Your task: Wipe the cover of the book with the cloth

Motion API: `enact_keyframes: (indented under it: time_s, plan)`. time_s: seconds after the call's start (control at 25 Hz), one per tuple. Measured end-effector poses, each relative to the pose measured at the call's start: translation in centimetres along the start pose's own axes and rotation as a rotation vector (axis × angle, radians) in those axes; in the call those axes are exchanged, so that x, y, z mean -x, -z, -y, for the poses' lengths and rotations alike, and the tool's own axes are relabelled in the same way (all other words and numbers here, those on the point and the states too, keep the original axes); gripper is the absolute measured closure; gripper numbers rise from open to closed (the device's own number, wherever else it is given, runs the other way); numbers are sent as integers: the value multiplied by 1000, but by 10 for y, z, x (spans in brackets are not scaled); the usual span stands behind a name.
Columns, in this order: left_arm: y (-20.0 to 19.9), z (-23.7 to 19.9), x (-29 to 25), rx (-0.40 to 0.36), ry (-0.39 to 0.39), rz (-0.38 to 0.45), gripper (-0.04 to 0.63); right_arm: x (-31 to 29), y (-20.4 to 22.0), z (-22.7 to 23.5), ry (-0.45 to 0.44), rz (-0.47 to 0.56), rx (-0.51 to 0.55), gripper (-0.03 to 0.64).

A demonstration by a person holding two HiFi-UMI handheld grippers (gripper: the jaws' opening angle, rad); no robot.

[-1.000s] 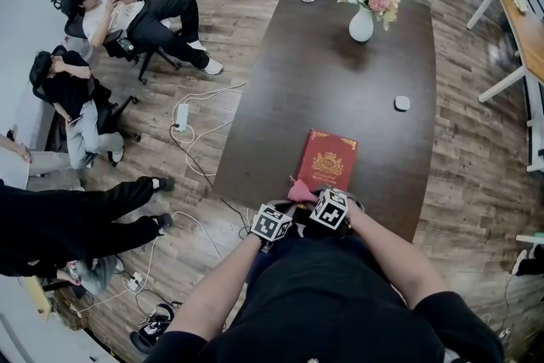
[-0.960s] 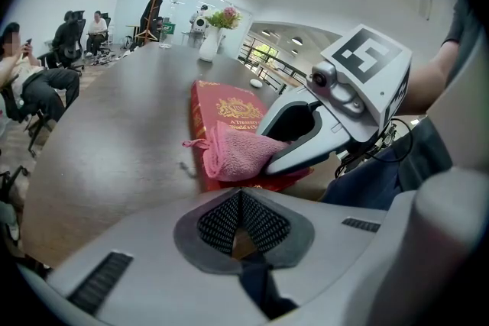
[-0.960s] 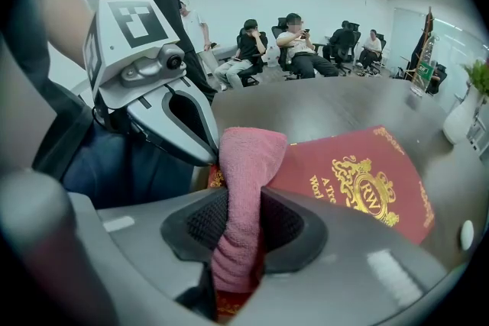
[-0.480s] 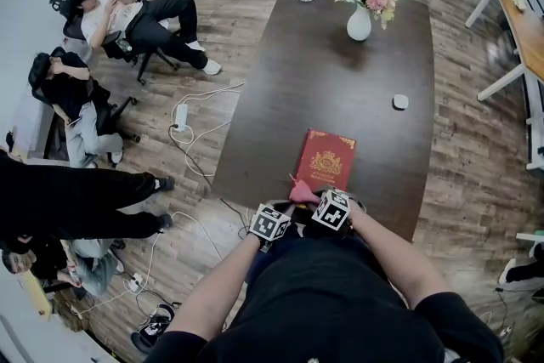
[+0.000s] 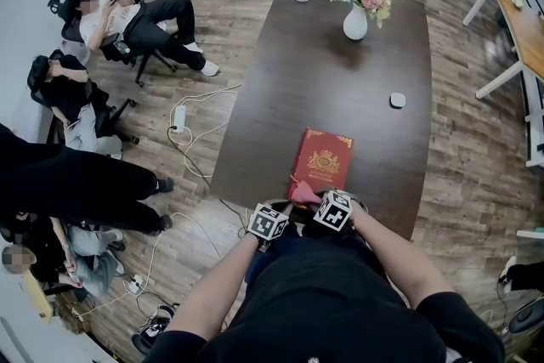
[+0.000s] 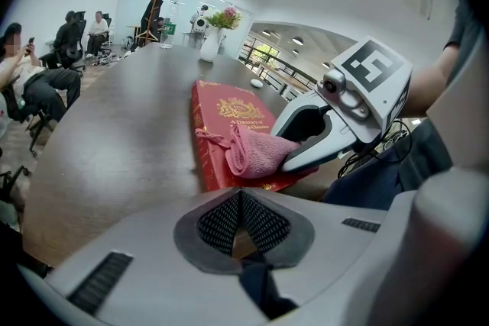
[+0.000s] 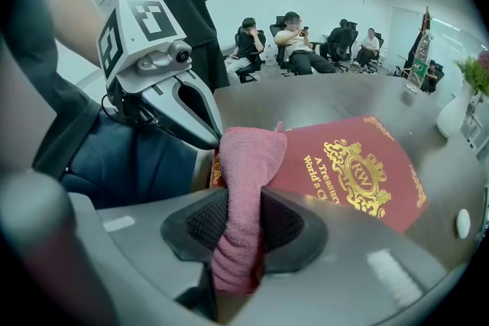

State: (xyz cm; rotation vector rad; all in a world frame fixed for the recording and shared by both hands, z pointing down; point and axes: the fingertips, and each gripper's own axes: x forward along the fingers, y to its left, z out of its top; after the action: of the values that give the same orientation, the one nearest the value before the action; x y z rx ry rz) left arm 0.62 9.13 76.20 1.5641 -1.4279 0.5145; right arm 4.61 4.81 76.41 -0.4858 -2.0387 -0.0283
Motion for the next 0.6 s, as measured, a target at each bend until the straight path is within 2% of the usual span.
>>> enact_keyframes:
  time_s: [0.6]
  plan:
    - [0,0,1,-2,-8,2,600,9,14,-1,12,-3,-8,497]
